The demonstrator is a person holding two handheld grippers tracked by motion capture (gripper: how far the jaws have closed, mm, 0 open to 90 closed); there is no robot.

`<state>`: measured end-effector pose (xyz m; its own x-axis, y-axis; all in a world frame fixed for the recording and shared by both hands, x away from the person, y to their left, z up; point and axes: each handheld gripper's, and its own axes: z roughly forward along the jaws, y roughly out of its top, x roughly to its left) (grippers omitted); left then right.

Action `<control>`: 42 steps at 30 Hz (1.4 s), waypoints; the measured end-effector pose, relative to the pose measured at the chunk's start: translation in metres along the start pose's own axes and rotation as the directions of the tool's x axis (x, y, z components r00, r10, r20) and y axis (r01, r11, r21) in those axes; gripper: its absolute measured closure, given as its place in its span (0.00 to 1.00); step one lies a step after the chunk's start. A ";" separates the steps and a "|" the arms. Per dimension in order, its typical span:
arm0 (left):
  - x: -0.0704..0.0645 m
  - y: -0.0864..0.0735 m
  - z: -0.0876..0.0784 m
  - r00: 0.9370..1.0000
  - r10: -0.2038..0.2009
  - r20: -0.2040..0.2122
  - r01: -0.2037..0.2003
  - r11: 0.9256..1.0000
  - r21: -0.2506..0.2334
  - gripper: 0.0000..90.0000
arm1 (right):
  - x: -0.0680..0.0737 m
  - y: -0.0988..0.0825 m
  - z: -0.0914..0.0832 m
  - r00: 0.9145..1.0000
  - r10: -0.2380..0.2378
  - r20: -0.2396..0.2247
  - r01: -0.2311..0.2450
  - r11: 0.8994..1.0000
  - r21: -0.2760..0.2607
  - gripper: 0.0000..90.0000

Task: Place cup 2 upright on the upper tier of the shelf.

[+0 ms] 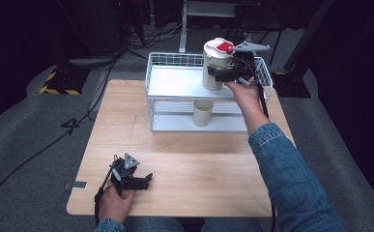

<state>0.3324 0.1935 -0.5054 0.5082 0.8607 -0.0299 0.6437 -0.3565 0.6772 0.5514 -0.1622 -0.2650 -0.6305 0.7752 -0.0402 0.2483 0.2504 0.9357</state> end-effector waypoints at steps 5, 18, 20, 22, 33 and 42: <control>0.000 0.000 0.000 1.000 0.000 0.000 0.000 1.000 -0.001 0.07 | 0.002 0.001 -0.012 1.000 0.002 -0.003 -0.002 1.000 0.003 0.00; 0.000 0.000 0.000 1.000 0.001 0.000 -0.001 1.000 0.000 0.07 | 0.010 -0.007 -0.052 0.998 -0.005 -0.062 0.005 1.000 -0.007 0.00; 0.000 0.000 0.000 1.000 0.001 0.000 -0.001 1.000 0.000 0.07 | 0.011 -0.010 -0.059 0.997 -0.009 -0.073 0.008 1.000 -0.013 0.00; 0.000 0.000 0.000 1.000 0.001 0.000 -0.001 1.000 0.000 0.07 | 0.011 -0.013 -0.066 0.996 -0.021 -0.084 0.020 1.000 -0.014 0.00; 0.001 0.001 0.001 1.000 0.004 0.006 -0.004 1.000 -0.001 0.07 | 0.004 -0.047 -0.114 0.992 -0.030 -0.123 0.030 1.000 -0.006 0.01; 0.001 0.001 0.001 1.000 0.003 0.003 -0.003 1.000 -0.001 0.07 | -0.006 -0.068 -0.145 0.993 -0.022 -0.114 0.024 1.000 0.012 0.02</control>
<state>0.3345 0.1935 -0.5055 0.5113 0.8589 -0.0299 0.6416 -0.3584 0.6782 0.4319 -0.2682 -0.2775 -0.7154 0.6985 -0.0206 0.2425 0.2758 0.9301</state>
